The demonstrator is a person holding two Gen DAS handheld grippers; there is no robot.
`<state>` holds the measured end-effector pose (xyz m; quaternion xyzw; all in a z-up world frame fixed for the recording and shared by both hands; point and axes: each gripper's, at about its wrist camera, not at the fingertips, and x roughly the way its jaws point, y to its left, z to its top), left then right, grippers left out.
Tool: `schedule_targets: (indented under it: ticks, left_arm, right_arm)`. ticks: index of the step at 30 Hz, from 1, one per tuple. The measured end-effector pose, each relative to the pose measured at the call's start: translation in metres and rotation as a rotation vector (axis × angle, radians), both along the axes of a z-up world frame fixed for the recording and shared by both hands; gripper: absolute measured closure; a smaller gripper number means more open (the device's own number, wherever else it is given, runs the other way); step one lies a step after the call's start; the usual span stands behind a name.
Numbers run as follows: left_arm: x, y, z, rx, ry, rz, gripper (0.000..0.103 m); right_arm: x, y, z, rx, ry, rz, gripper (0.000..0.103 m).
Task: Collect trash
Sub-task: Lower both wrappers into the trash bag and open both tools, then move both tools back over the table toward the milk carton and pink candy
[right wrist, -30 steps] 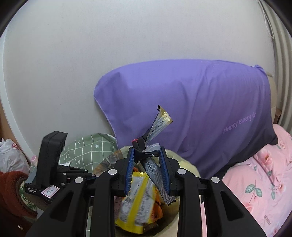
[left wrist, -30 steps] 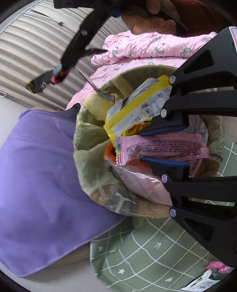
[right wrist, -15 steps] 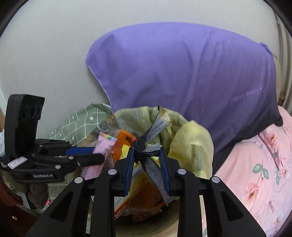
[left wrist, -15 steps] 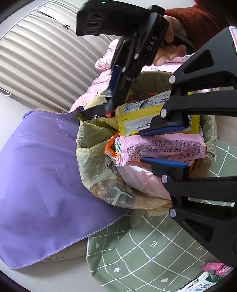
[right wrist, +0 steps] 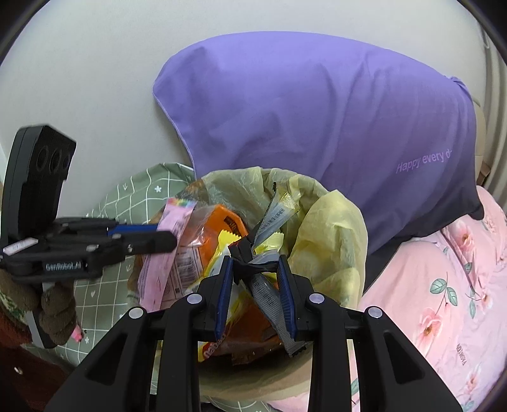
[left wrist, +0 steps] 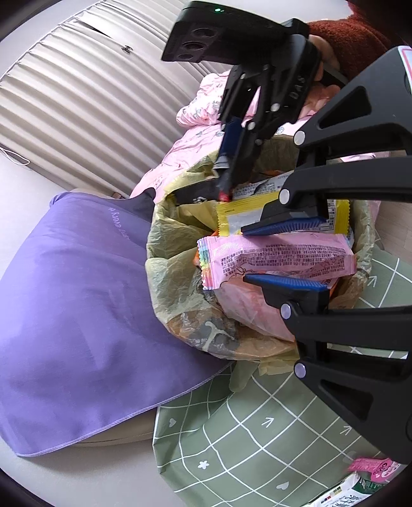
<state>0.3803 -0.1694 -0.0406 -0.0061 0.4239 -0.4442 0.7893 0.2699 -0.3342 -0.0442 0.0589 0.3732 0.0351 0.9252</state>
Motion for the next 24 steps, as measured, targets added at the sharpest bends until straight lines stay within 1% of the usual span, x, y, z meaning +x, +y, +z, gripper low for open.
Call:
schedule_targets:
  ticks: [3, 6, 7, 8, 9, 10, 13, 15, 16, 19, 21, 24]
  left_arm:
    - [0.003, -0.002, 0.001, -0.001, -0.004, 0.009, 0.081]
    - [0.006, -0.003, 0.002, -0.009, 0.014, 0.023, 0.081]
    - [0.007, -0.002, 0.002, -0.017, 0.022, 0.022, 0.077]
    - [0.007, -0.001, 0.002, -0.028, 0.029, 0.014, 0.075]
    - [0.006, 0.0, 0.002, -0.037, 0.03, 0.009, 0.071]
    - [0.005, 0.002, 0.003, -0.045, 0.025, 0.005, 0.065]
    - [0.004, 0.01, 0.009, -0.059, 0.019, 0.016, 0.055]
    - [0.003, 0.017, 0.014, -0.068, 0.012, 0.025, 0.048]
    - [0.002, 0.025, 0.019, -0.081, -0.006, 0.031, 0.044]
    - [0.001, 0.046, 0.029, -0.089, -0.063, 0.06, 0.04]
    - [0.0, 0.065, 0.033, -0.082, -0.097, 0.09, 0.039]
    - [0.003, 0.101, 0.033, -0.066, -0.117, 0.151, 0.039]
  right_arm:
    - [-0.001, -0.003, 0.001, 0.0, -0.003, -0.017, 0.075]
    - [-0.002, -0.008, 0.001, 0.002, -0.013, -0.038, 0.075]
    - [-0.002, -0.009, 0.002, 0.002, -0.016, -0.047, 0.073]
    - [-0.003, -0.011, 0.002, 0.002, -0.018, -0.054, 0.07]
    - [-0.003, -0.012, 0.003, 0.0, -0.024, -0.063, 0.069]
    - [-0.003, -0.013, 0.004, -0.003, -0.029, -0.071, 0.068]
    - [-0.005, -0.016, 0.005, 0.0, -0.038, -0.084, 0.058]
    - [-0.006, -0.016, 0.006, 0.003, -0.046, -0.089, 0.057]
    - [-0.007, -0.016, 0.007, -0.001, -0.05, -0.092, 0.057]
    - [-0.009, -0.01, 0.012, -0.031, -0.067, -0.099, 0.055]
    - [-0.01, -0.006, 0.016, -0.035, -0.082, -0.095, 0.051]
    - [-0.014, 0.0, 0.026, -0.019, -0.135, -0.088, 0.049]
